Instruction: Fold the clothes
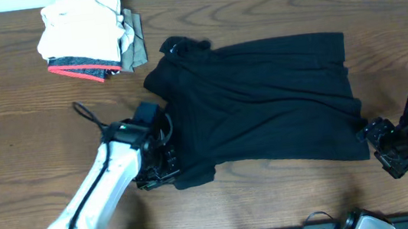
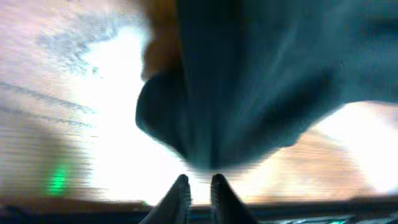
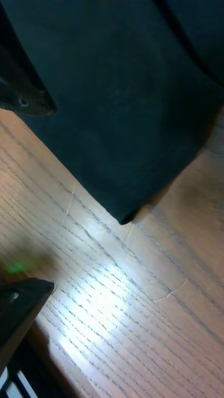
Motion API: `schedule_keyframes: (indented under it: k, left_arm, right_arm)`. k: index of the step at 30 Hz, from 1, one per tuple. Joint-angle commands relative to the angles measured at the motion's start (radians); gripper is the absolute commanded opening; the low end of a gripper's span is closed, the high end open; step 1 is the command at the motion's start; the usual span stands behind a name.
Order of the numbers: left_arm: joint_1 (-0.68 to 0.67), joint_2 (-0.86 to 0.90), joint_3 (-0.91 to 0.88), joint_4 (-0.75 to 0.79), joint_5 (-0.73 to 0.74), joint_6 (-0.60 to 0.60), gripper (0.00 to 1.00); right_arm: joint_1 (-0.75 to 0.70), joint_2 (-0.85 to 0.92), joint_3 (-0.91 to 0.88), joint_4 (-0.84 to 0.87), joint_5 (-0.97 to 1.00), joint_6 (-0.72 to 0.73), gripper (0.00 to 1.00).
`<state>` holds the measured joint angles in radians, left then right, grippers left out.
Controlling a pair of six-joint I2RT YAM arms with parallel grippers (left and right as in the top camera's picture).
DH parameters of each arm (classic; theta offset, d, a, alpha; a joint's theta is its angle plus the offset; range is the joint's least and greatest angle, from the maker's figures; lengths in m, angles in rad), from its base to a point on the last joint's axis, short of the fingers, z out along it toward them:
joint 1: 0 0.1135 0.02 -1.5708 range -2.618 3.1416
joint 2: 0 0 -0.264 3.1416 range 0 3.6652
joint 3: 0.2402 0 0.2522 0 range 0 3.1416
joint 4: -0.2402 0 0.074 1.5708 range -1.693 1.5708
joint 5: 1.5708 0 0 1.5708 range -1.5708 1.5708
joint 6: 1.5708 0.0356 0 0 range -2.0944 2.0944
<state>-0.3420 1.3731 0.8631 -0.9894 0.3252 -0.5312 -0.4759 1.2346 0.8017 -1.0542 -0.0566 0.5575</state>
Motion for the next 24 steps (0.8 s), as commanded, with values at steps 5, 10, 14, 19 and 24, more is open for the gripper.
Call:
schedule_keyframes:
  k: [5, 10, 14, 19, 24]
  left_arm:
    - [0.005, -0.027, 0.016, -0.017, -0.189, -0.181, 0.41]
    - [0.005, -0.026, 0.014, -0.007, -0.293, -0.18, 0.69]
    - [0.005, -0.026, -0.008, 0.073, -0.311, -0.059, 0.82]
    - [0.005, -0.015, -0.053, 0.129, -0.303, 0.012, 0.84]
    - [0.005, 0.006, -0.11, 0.216, -0.171, 0.112, 0.88]
  right_arm:
    - [-0.005, -0.01, 0.015, -0.002, -0.004, -0.013, 0.84]
    - [-0.005, -0.01, 0.015, -0.002, -0.005, -0.013, 0.84]
    - [-0.005, -0.01, 0.015, -0.002, -0.004, -0.013, 0.84]
    - [-0.005, -0.01, 0.015, -0.005, -0.004, -0.014, 0.85]
    - [-0.005, -0.01, 0.015, -0.005, -0.005, -0.013, 0.85]
